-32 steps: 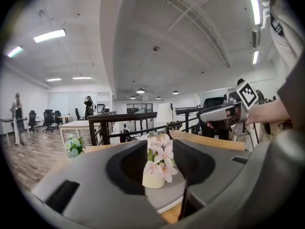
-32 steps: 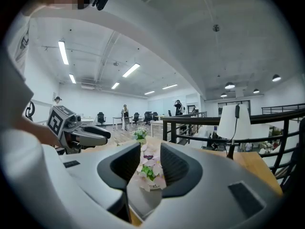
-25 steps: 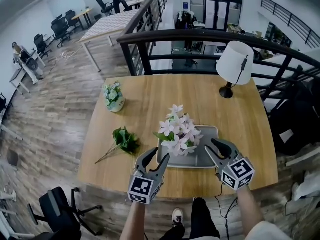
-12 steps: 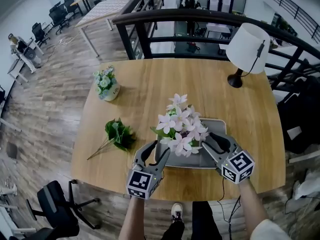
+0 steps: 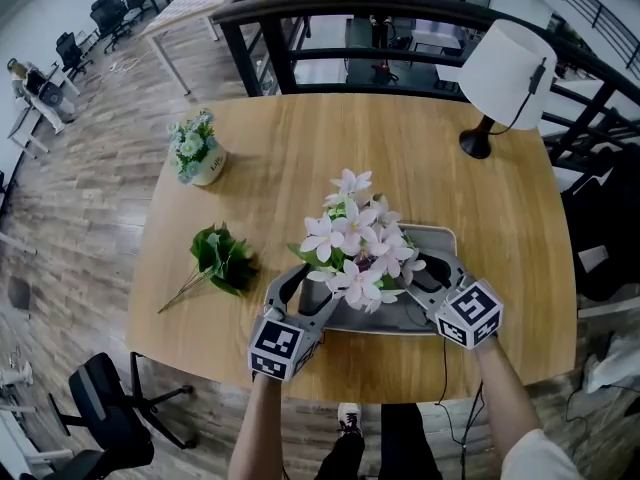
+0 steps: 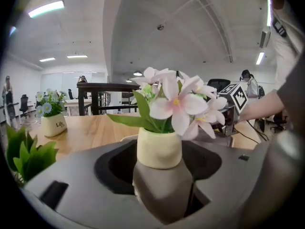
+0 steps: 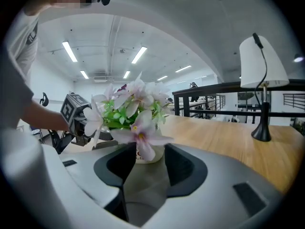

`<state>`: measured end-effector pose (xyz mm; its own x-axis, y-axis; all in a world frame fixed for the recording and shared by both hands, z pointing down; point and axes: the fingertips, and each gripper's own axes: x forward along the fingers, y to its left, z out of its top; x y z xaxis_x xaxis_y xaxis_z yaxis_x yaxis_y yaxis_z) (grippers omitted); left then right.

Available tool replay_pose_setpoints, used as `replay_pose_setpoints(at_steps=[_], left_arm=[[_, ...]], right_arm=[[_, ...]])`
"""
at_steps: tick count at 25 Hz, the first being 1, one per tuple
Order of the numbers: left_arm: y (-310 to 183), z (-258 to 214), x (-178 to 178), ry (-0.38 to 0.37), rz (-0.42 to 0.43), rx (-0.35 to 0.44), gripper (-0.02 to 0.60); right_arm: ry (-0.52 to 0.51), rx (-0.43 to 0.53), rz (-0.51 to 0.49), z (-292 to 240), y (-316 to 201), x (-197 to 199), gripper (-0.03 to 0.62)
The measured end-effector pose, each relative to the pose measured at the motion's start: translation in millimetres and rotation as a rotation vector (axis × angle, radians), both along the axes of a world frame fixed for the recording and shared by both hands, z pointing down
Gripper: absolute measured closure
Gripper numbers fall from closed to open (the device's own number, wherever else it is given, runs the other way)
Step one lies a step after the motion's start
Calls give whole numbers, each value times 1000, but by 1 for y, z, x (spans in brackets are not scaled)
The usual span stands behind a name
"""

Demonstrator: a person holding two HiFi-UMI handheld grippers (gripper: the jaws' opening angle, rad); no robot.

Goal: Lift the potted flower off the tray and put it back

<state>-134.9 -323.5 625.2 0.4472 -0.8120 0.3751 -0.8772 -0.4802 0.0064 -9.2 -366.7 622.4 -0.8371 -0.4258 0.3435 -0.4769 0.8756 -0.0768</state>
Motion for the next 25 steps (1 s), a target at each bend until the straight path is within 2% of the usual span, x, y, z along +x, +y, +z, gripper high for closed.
replay_pose_setpoints(at_steps=[8, 12, 17, 22, 25], left_arm=[[-13, 11, 8, -11, 51, -15, 241], [-16, 12, 9, 12, 76, -22, 219], [-17, 14, 9, 51, 97, -34, 216], [-18, 17, 15, 45, 129, -46, 216], [-18, 17, 15, 45, 132, -42, 232]], right_arm=[[29, -22, -94, 19, -3, -17, 359], [35, -31, -126, 25, -5, -27, 358], [38, -36, -148, 27, -7, -34, 358], [102, -17, -181, 34, -2, -39, 358], [106, -13, -179, 35, -2, -41, 358]])
